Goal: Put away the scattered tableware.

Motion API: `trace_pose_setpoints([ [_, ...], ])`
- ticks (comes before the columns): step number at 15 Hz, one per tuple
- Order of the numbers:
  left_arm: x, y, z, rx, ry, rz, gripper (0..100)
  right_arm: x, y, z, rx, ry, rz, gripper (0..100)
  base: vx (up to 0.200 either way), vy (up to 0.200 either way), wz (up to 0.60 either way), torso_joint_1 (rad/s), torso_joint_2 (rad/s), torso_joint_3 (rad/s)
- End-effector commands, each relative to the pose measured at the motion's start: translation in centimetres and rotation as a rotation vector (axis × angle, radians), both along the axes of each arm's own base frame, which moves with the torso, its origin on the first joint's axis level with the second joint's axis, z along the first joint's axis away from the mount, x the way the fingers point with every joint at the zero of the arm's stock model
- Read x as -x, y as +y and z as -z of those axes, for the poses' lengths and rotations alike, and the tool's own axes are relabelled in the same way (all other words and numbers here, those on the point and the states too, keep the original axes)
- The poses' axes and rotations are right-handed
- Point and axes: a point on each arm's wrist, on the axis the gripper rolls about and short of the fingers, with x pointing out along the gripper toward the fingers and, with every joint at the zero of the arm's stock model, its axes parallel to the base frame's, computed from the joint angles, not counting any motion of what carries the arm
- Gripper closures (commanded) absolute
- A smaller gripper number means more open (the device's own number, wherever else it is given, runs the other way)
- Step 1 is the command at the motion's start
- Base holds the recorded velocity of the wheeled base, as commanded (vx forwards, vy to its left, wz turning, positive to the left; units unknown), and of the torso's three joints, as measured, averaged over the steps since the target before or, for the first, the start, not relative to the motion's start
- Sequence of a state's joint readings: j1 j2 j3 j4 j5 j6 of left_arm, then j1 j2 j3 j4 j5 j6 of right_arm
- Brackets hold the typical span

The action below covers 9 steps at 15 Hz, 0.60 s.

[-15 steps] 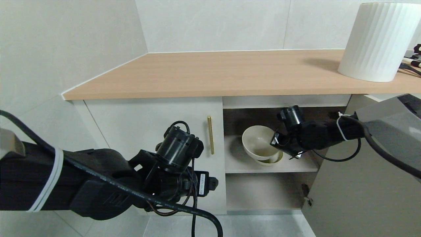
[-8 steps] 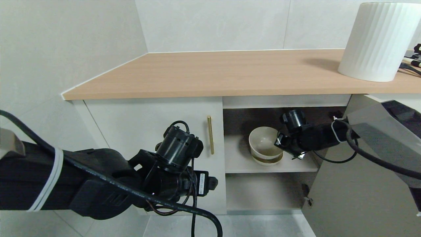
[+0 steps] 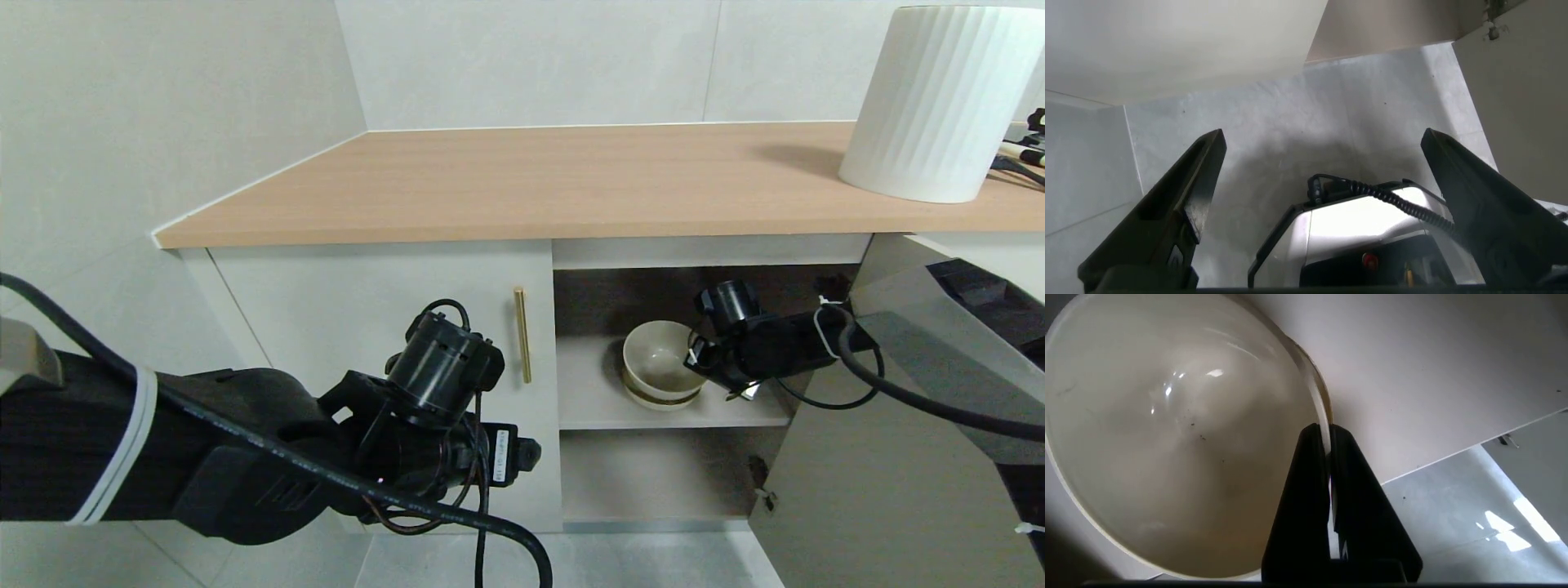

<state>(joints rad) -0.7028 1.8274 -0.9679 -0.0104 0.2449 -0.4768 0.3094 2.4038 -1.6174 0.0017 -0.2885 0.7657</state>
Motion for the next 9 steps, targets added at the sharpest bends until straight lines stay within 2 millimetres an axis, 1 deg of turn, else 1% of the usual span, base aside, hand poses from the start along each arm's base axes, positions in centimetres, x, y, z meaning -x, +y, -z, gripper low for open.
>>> trace_pose_setpoints([
  [1,0.00,0.00,-0.02,0.001,0.000,0.000,0,-0.02,0.03,0.12,0.001,0.002,-0.001,100,0.000,0.000,0.00,0.000,0.00,0.000],
  [5,-0.02,0.05,-0.01,-0.001,0.000,-0.002,0,0.00,0.10,0.12,0.001,0.002,-0.002,100,0.000,0.000,0.00,0.000,0.00,0.000],
  [6,-0.02,0.05,-0.01,-0.001,0.000,-0.002,0,0.00,0.10,0.12,0.001,0.002,-0.002,0,0.000,0.000,0.00,0.000,0.00,0.000],
  [9,-0.02,0.05,-0.01,-0.001,0.000,-0.002,0,0.11,0.22,-0.02,0.000,0.000,-0.005,0,0.000,0.000,0.00,0.000,0.00,0.000],
])
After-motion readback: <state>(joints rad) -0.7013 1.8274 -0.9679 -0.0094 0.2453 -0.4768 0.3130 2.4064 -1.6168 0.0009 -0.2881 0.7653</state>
